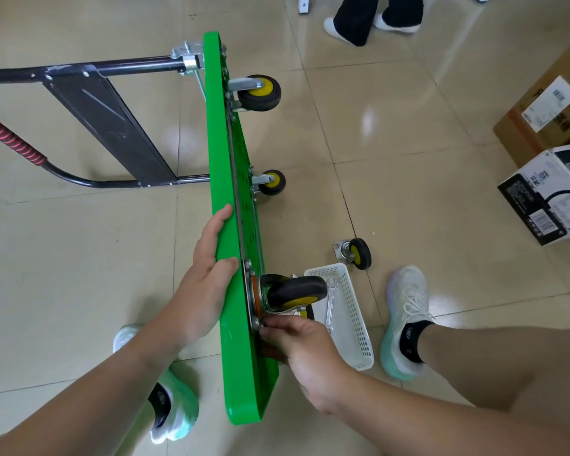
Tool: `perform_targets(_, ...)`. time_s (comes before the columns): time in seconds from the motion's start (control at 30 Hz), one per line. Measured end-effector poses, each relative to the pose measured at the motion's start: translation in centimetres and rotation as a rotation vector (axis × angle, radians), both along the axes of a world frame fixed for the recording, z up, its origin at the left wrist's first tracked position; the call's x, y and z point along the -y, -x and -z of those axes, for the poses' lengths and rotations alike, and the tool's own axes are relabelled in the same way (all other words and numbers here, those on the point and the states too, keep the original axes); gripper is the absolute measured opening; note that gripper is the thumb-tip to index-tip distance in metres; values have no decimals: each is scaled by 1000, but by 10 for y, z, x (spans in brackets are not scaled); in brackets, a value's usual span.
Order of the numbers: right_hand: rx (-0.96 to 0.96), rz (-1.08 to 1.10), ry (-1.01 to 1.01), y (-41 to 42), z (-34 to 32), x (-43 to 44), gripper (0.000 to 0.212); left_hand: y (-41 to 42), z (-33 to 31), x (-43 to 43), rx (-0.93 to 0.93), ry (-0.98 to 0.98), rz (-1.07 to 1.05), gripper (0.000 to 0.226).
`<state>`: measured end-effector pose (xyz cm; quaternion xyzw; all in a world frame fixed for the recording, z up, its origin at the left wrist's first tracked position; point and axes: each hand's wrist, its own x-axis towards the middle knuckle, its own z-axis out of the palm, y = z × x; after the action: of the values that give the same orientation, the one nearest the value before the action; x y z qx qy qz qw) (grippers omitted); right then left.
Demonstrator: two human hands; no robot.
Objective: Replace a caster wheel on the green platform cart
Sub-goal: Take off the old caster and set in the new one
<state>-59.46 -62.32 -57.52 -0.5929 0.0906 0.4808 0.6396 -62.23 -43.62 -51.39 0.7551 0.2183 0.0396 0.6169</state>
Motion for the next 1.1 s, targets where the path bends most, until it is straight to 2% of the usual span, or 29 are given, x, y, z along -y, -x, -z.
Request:
perform_targets(0.3, 43, -77, 31, -1, 0, 0, 7, 1, 1, -1, 5, -12, 28, 73)
perform_targets(0.47, 105, -117, 84, -1, -2, -1, 20, 1, 1, -1, 8, -13, 30, 73)
perform_targets(0.57, 72, -68, 74, 0, -2, -2, 23, 0, 0, 0, 9, -18, 35, 72)
perform_targets(0.83, -62, -52, 33, -1, -5, 0, 6, 0, -1, 1, 6, -31, 25, 73)
perform_targets(1.1, 42, -76, 66, 0, -8, -3, 8, 1, 0, 0, -3, -32, 30, 73)
